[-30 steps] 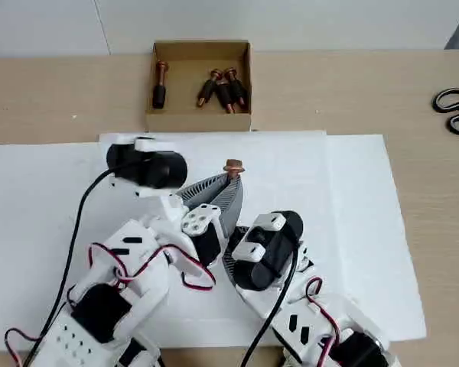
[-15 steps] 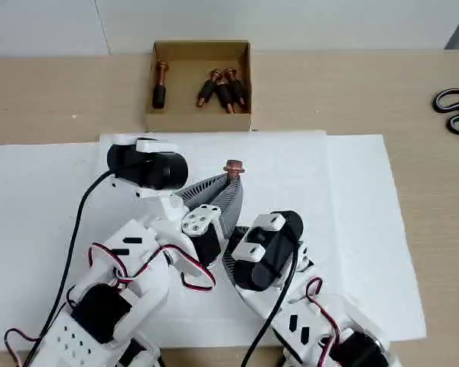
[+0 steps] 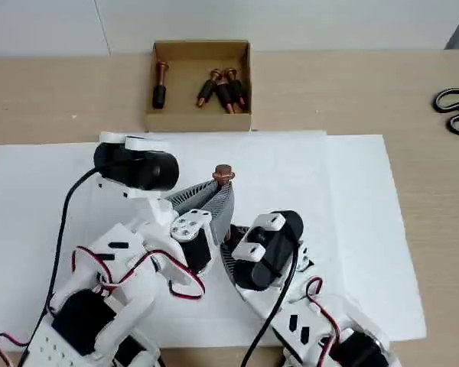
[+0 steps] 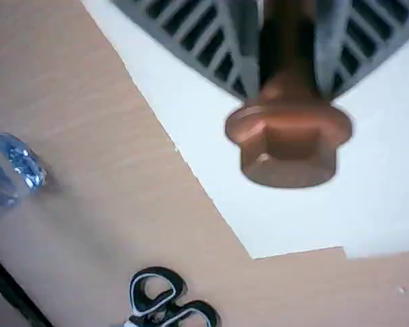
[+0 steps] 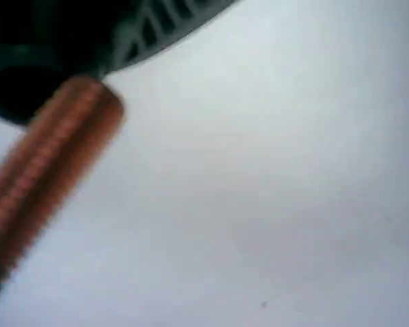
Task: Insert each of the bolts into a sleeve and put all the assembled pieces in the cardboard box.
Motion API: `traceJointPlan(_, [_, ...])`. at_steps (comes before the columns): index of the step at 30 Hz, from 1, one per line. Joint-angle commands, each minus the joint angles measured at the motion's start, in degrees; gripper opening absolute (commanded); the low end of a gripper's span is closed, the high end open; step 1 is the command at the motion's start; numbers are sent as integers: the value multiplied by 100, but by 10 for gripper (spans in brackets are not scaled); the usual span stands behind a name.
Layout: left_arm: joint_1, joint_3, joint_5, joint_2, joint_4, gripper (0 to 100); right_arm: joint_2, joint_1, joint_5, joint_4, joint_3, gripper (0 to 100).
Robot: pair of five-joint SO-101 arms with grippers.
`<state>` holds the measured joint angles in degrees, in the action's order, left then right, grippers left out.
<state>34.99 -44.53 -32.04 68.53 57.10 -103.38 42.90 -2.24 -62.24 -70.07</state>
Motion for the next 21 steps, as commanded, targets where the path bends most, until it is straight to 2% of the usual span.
traceJointPlan(1, [-18, 233, 35, 62, 193, 5, -48, 22, 0, 31, 88, 4])
traceJointPlan(8, [-18, 488, 149, 62, 527, 5, -48, 22, 0, 31, 88, 4])
traceJointPlan(16, [-26, 1007, 167, 18, 519, 5, -48, 22, 0, 22, 53, 4])
traceJointPlan(21, [-695, 1051, 167, 9, 519, 5, -48, -145, 9, 22, -211, 4])
